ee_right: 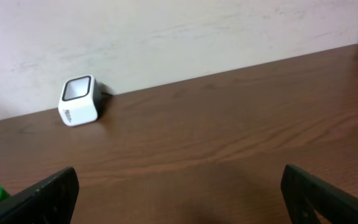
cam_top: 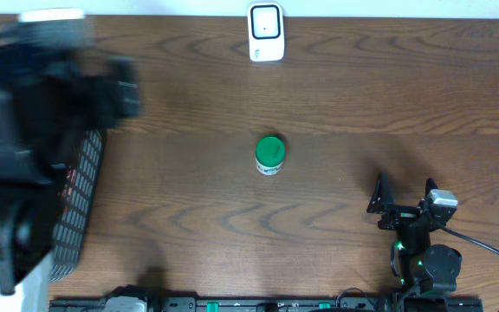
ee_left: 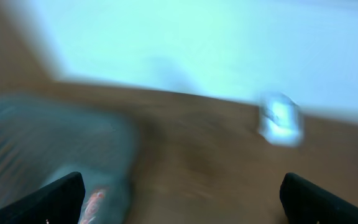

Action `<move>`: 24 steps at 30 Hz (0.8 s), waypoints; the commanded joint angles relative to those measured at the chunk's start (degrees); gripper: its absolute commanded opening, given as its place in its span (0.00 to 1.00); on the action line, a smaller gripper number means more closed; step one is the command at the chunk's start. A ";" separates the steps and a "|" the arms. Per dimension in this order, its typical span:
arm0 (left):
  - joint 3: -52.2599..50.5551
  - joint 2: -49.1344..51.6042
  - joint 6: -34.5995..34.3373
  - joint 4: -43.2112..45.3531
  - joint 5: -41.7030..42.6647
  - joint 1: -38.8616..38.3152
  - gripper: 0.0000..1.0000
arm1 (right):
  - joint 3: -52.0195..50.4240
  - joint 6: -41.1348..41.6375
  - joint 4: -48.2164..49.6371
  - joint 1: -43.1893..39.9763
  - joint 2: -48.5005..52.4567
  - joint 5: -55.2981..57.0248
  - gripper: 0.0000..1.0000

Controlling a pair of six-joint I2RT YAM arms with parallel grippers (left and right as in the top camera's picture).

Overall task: Scan the item barcode
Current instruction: 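Lift the jar out and place it upright on the table center, then reach the left gripper into the basket and grasp the small orange box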

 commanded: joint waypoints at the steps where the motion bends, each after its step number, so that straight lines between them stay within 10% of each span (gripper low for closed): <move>1: -0.44 -0.63 -20.13 -2.56 -4.09 17.20 1.00 | -0.07 0.48 -0.24 -0.28 -0.09 0.52 0.99; 8: -5.64 6.69 -41.03 -13.79 0.33 40.92 1.00 | -0.07 0.48 -0.24 -0.28 -0.09 0.50 0.99; 24: -10.56 39.43 -42.07 -2.47 2.64 41.99 1.00 | -0.07 0.48 -0.24 -0.28 -0.09 0.52 0.99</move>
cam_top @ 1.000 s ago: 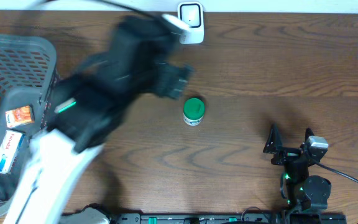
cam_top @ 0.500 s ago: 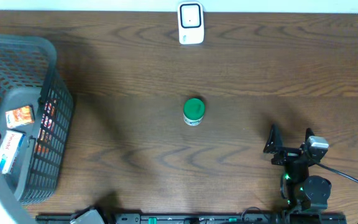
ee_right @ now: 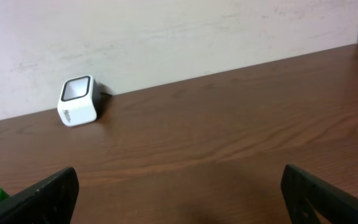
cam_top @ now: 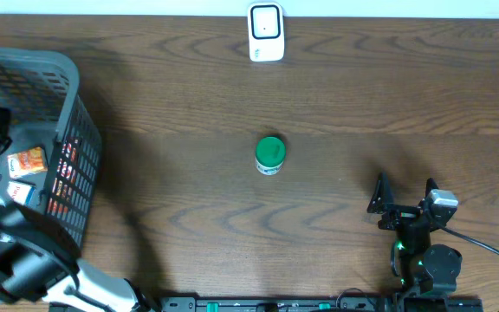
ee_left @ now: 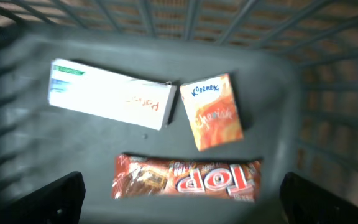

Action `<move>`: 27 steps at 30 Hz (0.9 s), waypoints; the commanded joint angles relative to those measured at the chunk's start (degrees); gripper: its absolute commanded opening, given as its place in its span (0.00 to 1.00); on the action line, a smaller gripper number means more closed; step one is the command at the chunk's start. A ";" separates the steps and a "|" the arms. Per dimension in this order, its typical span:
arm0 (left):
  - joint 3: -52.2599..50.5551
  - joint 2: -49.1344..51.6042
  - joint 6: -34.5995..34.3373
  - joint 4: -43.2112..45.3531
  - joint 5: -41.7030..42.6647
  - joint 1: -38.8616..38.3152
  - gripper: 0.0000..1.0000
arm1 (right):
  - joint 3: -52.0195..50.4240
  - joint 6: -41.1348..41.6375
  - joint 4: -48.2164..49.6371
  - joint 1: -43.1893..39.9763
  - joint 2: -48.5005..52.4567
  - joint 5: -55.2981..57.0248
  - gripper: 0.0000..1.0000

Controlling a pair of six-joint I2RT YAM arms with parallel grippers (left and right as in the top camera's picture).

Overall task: Scan the item barcode
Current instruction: 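Reach the left gripper into the basket and grasp the small orange box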

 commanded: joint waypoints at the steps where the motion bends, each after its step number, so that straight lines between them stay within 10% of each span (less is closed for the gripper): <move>1: 0.13 6.45 -0.92 1.64 0.74 -0.11 1.00 | -0.07 0.46 -0.24 -0.11 -0.09 0.52 0.99; 22: 0.09 23.47 -3.74 9.92 10.34 -0.15 1.00 | -0.07 0.46 -0.24 -0.11 -0.09 0.52 0.99; 27: 0.11 23.89 -3.72 10.14 10.14 -0.11 0.59 | -0.04 0.46 -0.24 -0.11 -0.09 0.52 0.99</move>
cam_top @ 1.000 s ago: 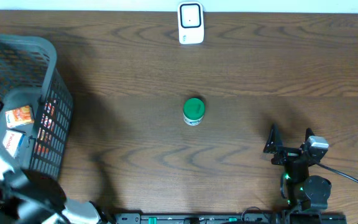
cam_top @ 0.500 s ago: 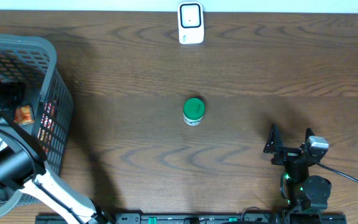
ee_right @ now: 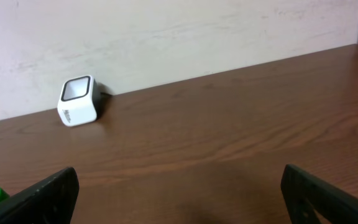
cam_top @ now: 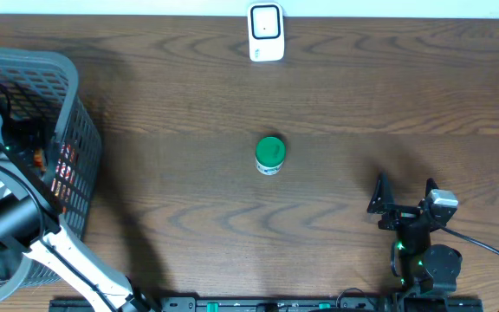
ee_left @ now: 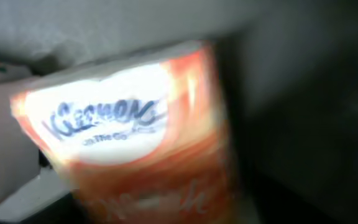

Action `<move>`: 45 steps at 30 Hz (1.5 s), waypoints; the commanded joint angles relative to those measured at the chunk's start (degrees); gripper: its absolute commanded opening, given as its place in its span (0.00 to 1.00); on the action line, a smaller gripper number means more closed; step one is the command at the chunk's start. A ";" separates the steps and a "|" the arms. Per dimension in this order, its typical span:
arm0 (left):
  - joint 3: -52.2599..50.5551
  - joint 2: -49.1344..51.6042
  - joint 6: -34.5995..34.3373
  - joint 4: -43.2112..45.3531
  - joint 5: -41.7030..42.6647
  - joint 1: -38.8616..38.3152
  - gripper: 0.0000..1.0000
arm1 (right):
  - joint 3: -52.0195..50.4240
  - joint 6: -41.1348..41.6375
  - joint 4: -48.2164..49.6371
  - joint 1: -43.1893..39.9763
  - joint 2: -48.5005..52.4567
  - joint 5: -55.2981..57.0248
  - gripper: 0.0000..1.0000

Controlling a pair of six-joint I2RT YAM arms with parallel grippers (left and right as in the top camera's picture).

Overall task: Scan the item barcode
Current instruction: 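Reach the left gripper into the basket and grasp the small orange box, then place the orange box on the table right of the jar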

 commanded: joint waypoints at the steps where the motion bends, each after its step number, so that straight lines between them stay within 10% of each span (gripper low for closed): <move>1: 0.09 2.67 -0.22 -0.33 -0.59 0.09 0.53 | -0.07 0.48 -0.24 -0.11 -0.09 0.52 0.99; 13: 1.40 -6.03 4.42 -5.18 -0.55 0.35 0.43 | -0.07 0.48 -0.24 -0.11 -0.09 0.52 0.99; 24: 1.40 -42.66 7.10 -5.11 5.38 -3.82 0.43 | -0.07 0.48 -0.24 -0.11 -0.09 0.52 0.99; 33: 0.52 -53.55 10.16 -3.41 5.79 -42.14 0.44 | -0.07 0.48 -0.24 -0.11 -0.09 0.52 0.99; 38: -1.88 -45.83 8.61 -0.96 -6.36 -66.16 0.44 | -0.07 0.48 -0.24 -0.11 -0.09 0.52 0.99; 45: -2.16 -25.88 8.61 5.18 -9.60 -80.87 0.48 | -0.07 0.48 -0.24 -0.11 -0.09 0.52 0.99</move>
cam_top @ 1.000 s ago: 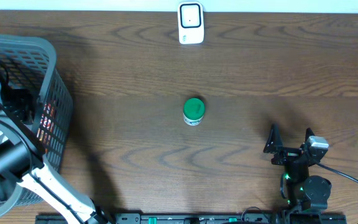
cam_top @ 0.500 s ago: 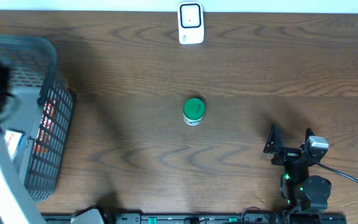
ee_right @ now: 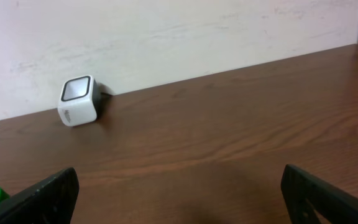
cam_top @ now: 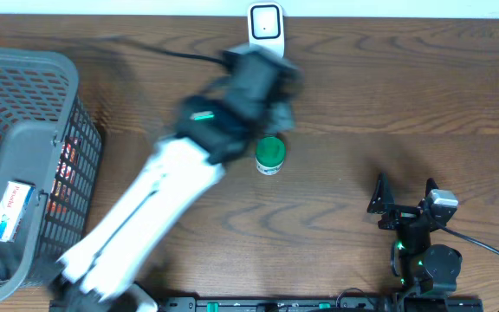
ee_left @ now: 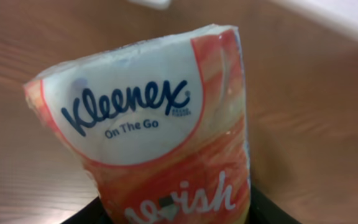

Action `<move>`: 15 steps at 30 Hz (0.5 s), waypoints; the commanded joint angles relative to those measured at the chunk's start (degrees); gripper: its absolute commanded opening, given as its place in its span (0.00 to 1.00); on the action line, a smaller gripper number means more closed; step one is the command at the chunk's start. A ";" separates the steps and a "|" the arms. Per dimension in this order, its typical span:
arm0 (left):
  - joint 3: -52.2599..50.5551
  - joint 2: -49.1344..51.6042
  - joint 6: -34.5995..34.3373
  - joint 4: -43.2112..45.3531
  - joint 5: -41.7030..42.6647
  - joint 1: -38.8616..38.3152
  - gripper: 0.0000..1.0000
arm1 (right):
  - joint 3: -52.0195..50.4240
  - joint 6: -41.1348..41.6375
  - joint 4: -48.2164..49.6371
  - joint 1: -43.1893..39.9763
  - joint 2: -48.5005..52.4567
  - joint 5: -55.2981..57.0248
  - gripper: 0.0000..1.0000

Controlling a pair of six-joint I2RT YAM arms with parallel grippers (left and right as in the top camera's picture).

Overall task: Scan the item barcode
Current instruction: 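Place the orange box on the table right of the jar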

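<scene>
An orange and white Kleenex tissue pack (ee_left: 160, 124) fills the left wrist view, upright, with my left gripper (ee_left: 179, 218) shut on its lower end. Overhead, the left gripper (cam_top: 262, 74) is blurred over the table's far middle, just in front of the white barcode scanner (cam_top: 266, 33); the pack is hidden under it there. The scanner (ee_right: 78, 101) stands against the back wall. My right gripper (cam_top: 403, 204) rests open at the near right, holding nothing.
A green-capped jar (cam_top: 269, 154) stands mid-table, right beside the left arm. The grey basket (cam_top: 74, 186) at the left edge holds a white box (cam_top: 11, 211). The right arm's base and cable lie at the near right.
My left gripper was down in the basket, close on the Kleenex pack. Now it is out over the table near the scanner with the pack held in it. The right arm has not moved.
The left arm was a blur over the basket. Then its camera looked down on a white box, the Kleenex pack and a chocolate bar inside. Then it was close on the pack. Now the pack is out of the basket, held before the scanner.
</scene>
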 commanded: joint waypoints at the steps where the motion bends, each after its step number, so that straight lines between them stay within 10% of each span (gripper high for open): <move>1: -0.92 9.51 0.31 2.12 -3.19 -4.28 0.48 | -0.07 0.46 -0.24 -0.11 -0.09 0.50 0.99; 15: -0.92 31.71 0.35 10.29 6.67 -9.25 0.48 | -0.07 0.46 -0.24 -0.11 -0.09 0.48 0.99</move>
